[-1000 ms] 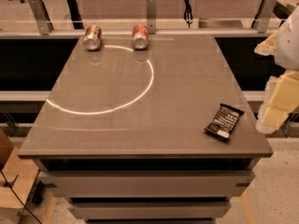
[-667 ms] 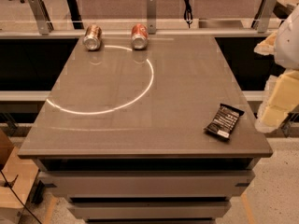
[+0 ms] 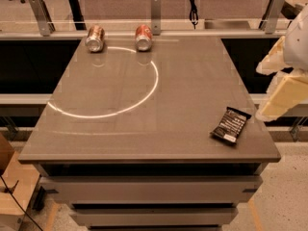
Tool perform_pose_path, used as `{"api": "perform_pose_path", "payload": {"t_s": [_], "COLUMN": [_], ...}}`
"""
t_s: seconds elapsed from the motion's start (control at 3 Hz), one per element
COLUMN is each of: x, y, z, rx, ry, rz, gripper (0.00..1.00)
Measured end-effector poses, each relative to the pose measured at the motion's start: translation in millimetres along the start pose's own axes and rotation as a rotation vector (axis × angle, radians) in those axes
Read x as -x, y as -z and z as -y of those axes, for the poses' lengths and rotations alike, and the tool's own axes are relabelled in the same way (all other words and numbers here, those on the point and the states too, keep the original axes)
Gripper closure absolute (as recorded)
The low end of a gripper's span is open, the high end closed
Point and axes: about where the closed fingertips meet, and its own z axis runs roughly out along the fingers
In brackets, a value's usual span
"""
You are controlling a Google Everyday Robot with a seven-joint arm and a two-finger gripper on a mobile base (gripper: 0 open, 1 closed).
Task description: Move rxbar chocolate near coke can
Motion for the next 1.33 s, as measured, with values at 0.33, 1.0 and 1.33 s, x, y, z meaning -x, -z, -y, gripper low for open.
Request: {"api": "perform_pose_path", "payload": {"t_s": [0.33,1.0,1.33], "x": [1,8,11], "y": [2,-27,-50], "z": [1,11,12], "rx": [-0.012,0.026,0.055], "ry": [0.002,-0.006,-0.026], "rz": [0.000,0.179,0.250], "gripper": [0.04,0.00,0.00]}}
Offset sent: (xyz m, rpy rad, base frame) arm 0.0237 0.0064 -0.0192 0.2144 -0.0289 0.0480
